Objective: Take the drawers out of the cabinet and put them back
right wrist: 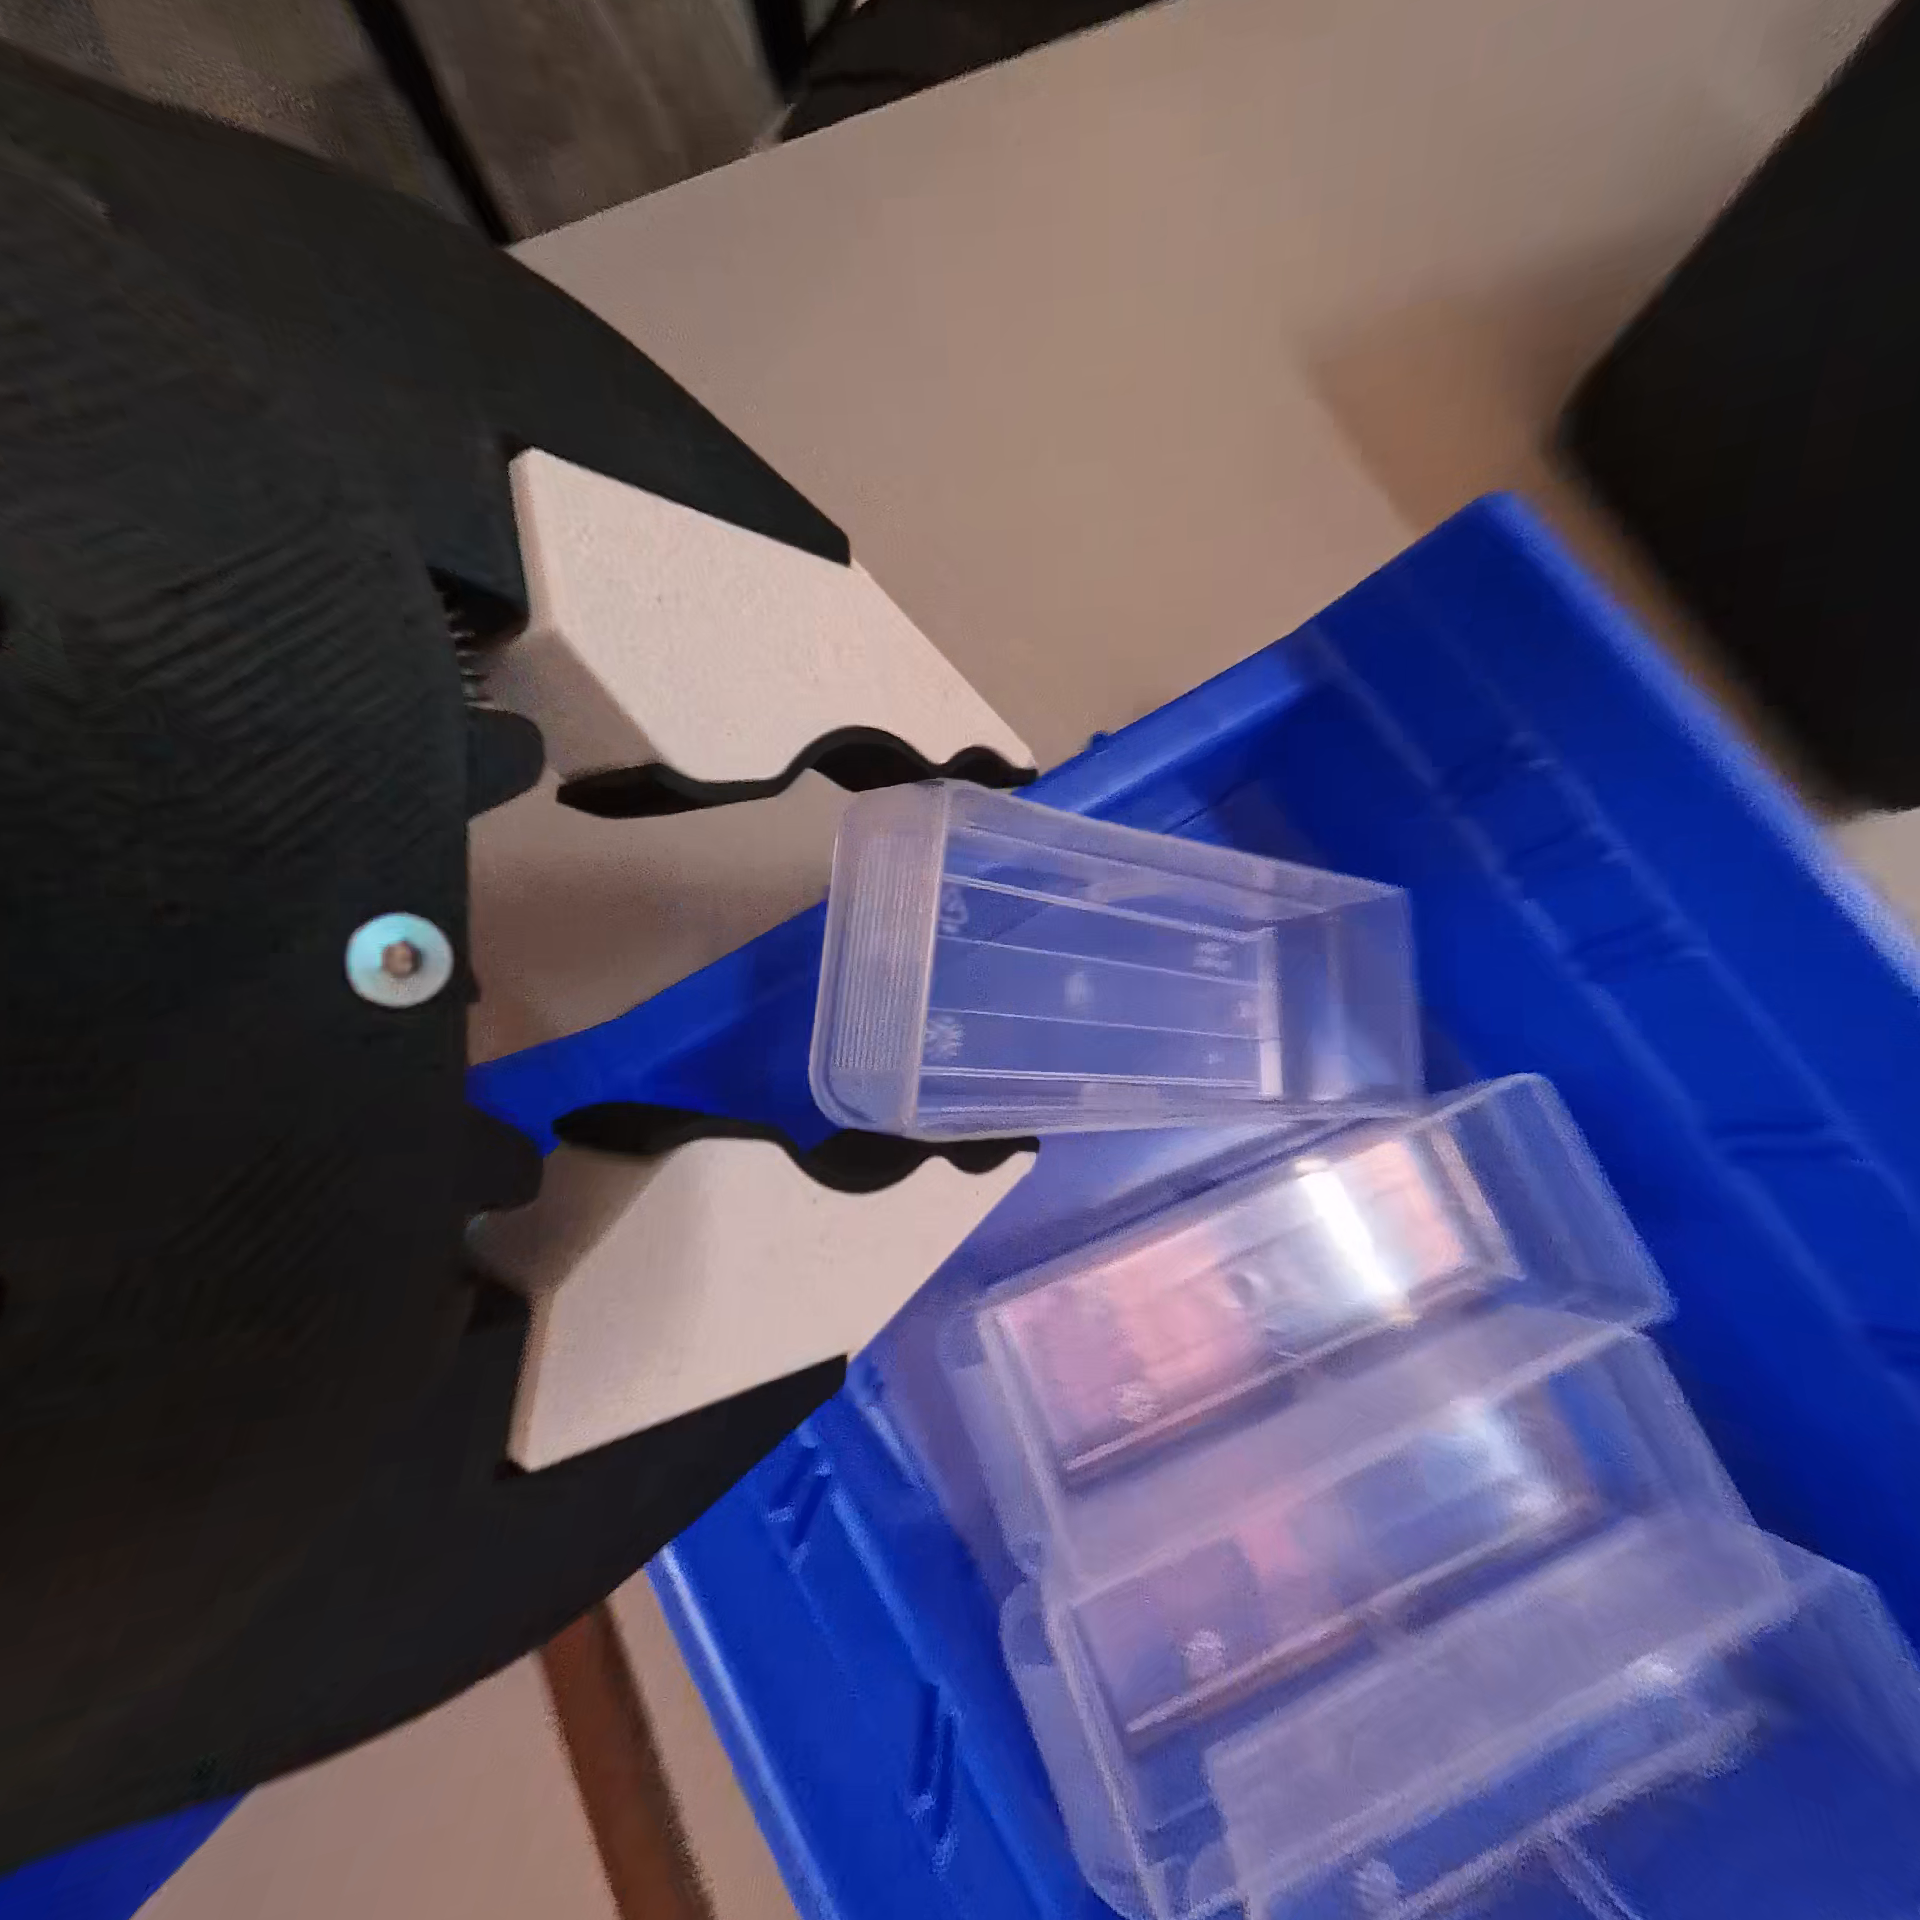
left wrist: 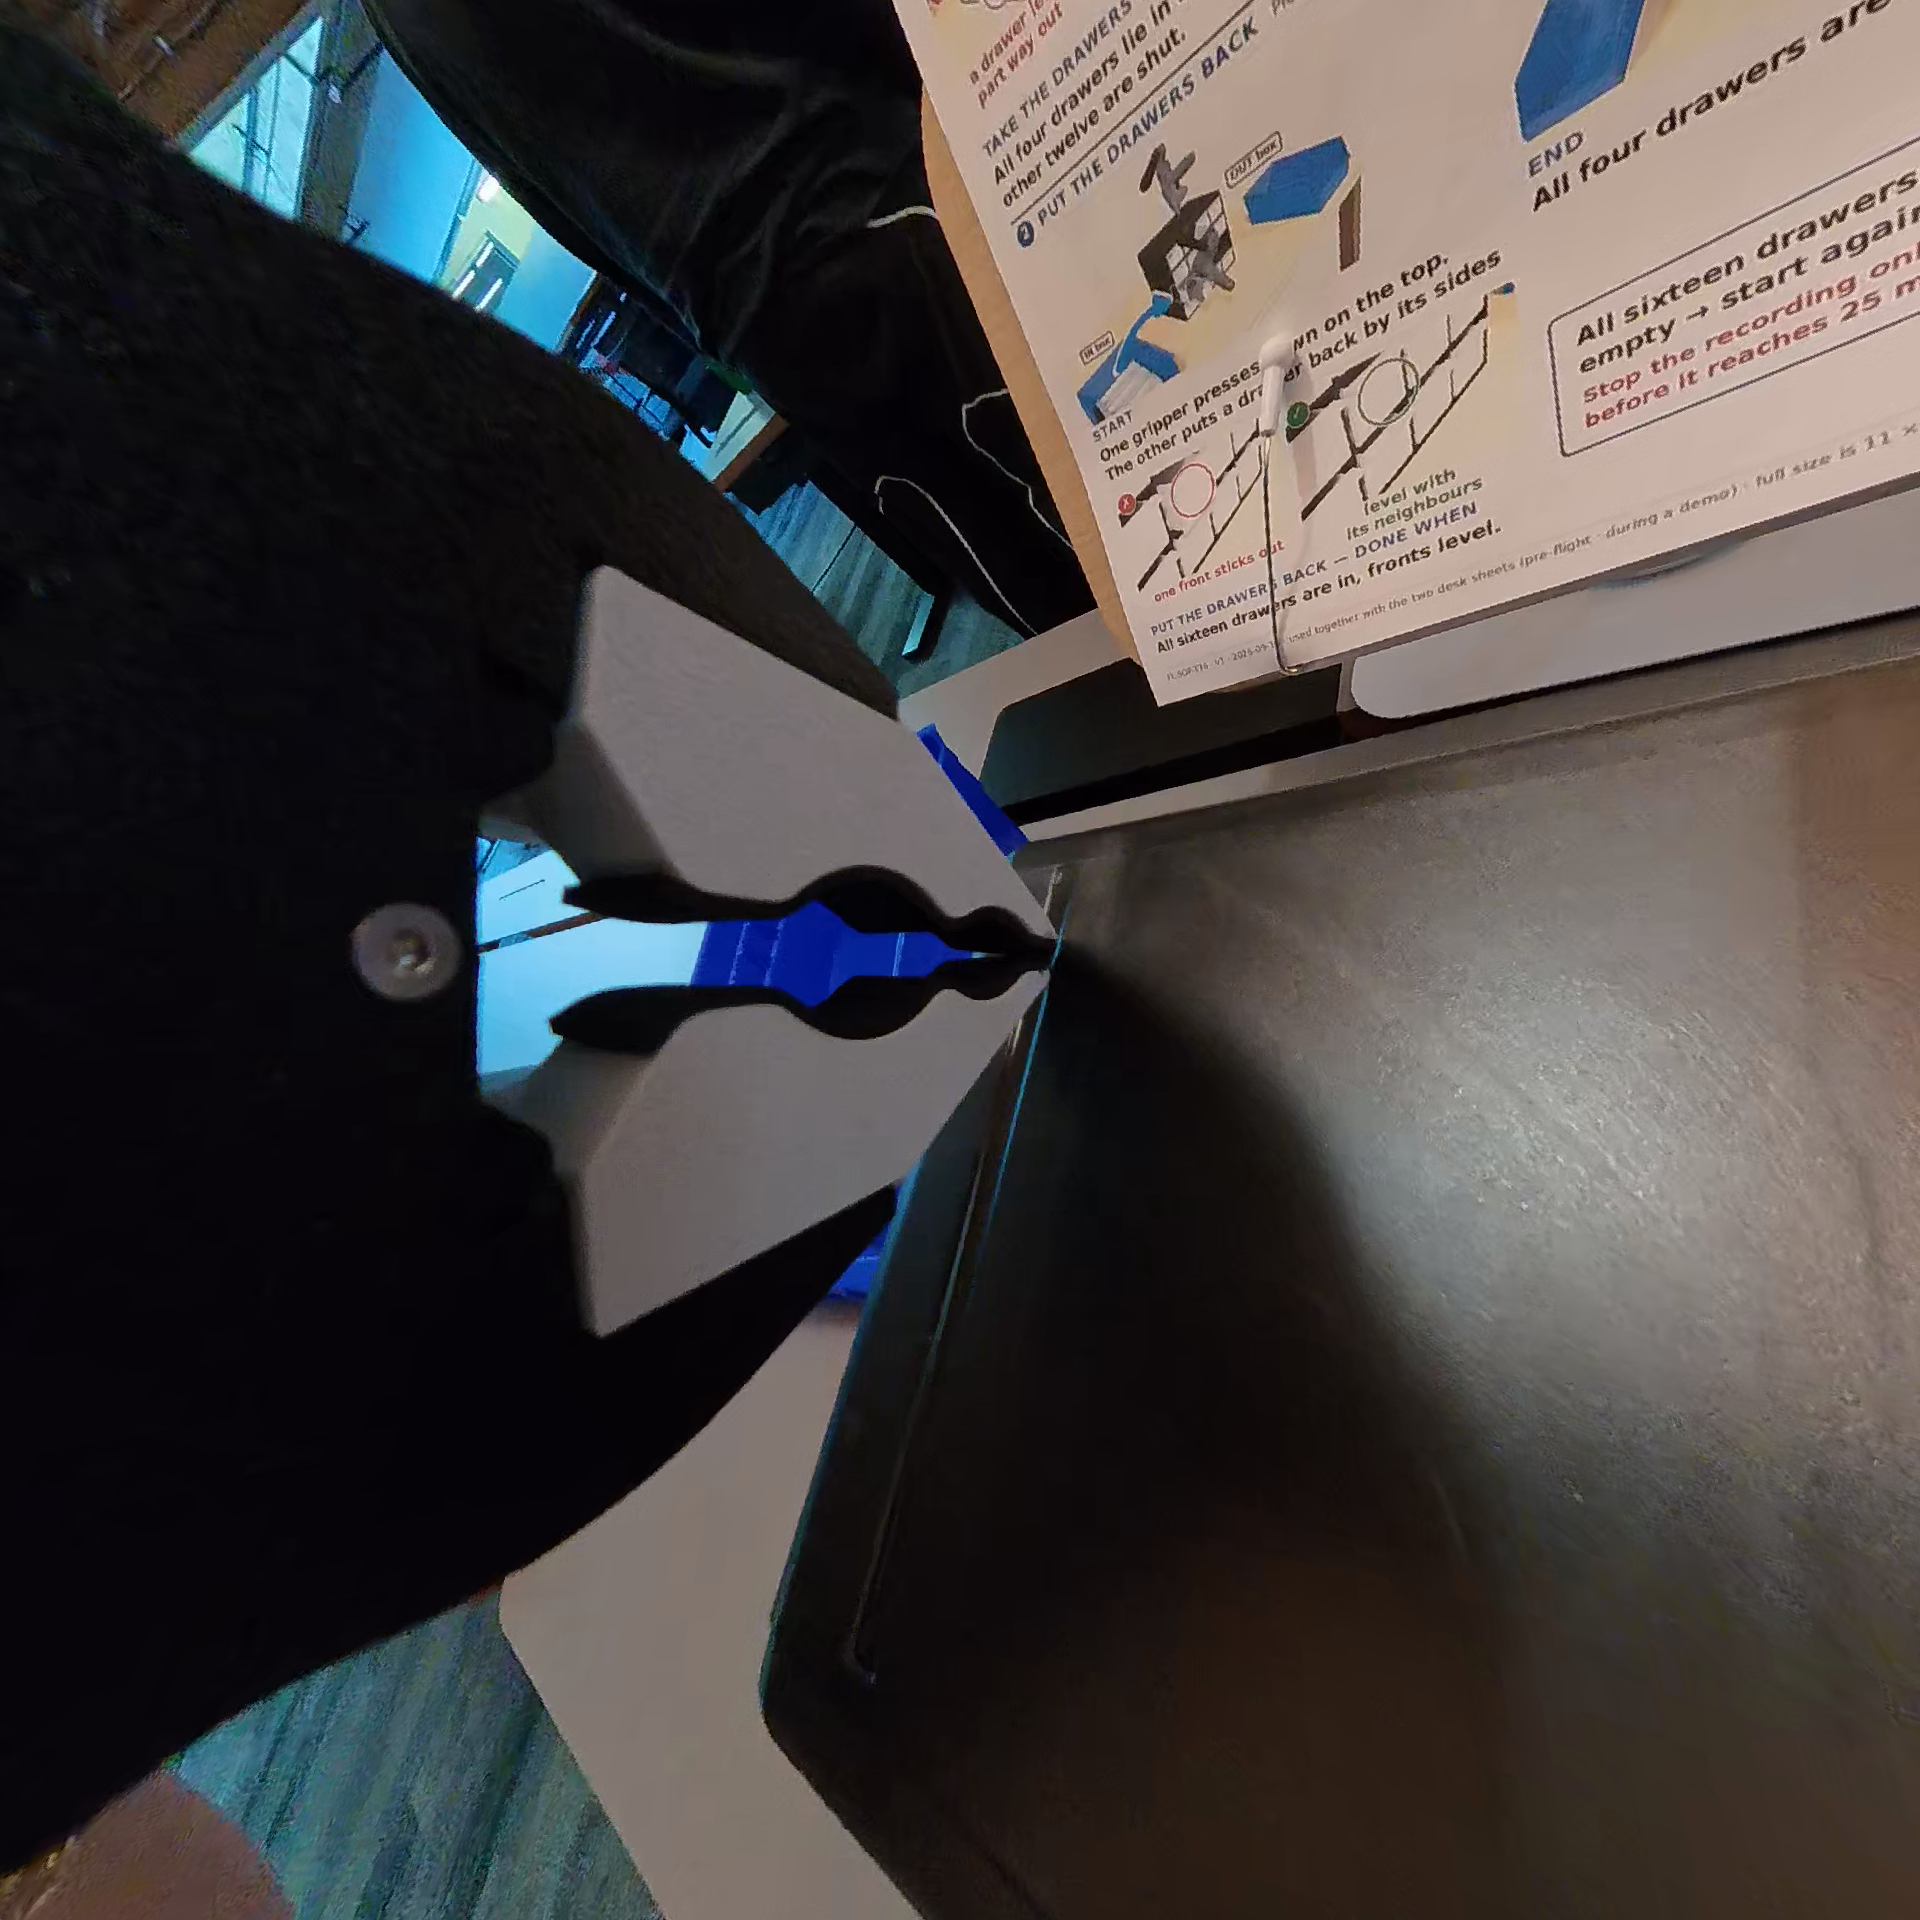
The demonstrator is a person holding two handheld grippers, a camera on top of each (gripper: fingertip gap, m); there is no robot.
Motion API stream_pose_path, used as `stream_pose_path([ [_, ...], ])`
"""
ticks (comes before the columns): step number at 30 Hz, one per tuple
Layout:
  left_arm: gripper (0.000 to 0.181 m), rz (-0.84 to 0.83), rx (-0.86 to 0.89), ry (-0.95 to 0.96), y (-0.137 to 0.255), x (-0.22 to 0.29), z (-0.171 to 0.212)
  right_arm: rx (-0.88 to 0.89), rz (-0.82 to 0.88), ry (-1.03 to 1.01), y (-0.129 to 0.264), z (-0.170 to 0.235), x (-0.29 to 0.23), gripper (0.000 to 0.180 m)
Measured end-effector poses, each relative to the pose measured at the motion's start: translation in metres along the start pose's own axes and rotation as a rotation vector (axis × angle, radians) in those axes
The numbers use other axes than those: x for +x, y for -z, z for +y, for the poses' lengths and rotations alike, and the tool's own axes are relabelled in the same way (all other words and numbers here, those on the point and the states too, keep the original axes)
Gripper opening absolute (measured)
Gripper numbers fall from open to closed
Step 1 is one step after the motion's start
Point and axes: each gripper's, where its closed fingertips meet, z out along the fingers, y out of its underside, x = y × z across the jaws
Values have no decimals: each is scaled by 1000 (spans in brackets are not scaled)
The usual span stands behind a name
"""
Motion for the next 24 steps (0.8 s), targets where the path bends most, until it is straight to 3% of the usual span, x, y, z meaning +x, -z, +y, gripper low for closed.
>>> stream_pose_path([
  [7,0,-3,-4,-6,0,0,0,-415,127,173,-8,30,21,65],
  [13,0,-1,11,1,0,0,0,-643,191,312,-10,41,40,65],
  [20,0,3,20,8,0,0,0,-802,231,354,-18,56,55,65],
  [24,0,10,4,7,0,0,0,-821,305,386,0,49,51,65],
])
